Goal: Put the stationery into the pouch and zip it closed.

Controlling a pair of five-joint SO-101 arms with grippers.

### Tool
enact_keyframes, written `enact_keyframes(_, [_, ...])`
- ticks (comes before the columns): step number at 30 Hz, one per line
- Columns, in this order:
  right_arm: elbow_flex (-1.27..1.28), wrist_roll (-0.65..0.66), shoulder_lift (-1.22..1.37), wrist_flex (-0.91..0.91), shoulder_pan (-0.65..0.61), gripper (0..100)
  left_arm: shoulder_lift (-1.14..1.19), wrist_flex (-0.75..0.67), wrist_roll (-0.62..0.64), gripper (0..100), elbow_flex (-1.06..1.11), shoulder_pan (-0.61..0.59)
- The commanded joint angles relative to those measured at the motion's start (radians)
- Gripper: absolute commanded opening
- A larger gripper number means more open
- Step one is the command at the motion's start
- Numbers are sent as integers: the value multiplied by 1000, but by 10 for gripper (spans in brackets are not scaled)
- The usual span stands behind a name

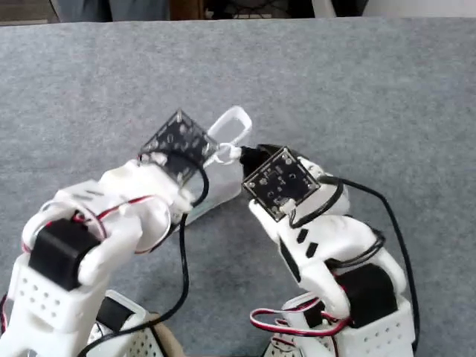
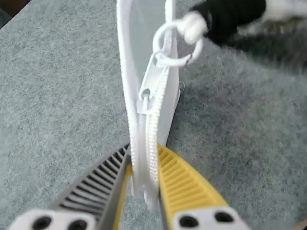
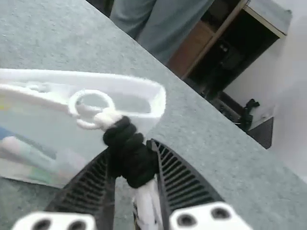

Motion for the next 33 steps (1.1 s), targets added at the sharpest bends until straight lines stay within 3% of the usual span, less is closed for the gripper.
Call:
enact_keyframes(1, [-51, 35, -8, 5, 121, 12, -80, 74, -63, 27, 2, -12])
enact_keyframes(7, [-50, 69, -7, 48, 199, 12, -161, 78, -89, 27, 8, -97])
enact_keyframes(10, [-53, 68, -12, 84, 126, 14, -161, 52, -63, 27, 8, -68])
enact_keyframes(13, [-73, 66, -12, 206, -26, 31, -161, -49, 55, 27, 15, -65])
enact_keyframes(16, [-133, -68, -24, 327, -172, 146, -144, -135, 124, 27, 21, -58])
enact_keyframes(19, [-191, -196, -50, 364, -241, 237, -69, -176, 172, 27, 27, -61])
enact_keyframes(27, [-200, -399, -136, 302, -261, 219, 32, -184, 219, 27, 16, -13])
enact_keyframes(30, [-182, -400, -160, 379, -262, 220, 40, -192, 221, 27, -8, -16])
enact_keyframes(33, [-114, -404, -177, 331, -290, 220, 40, -186, 222, 27, -7, -7])
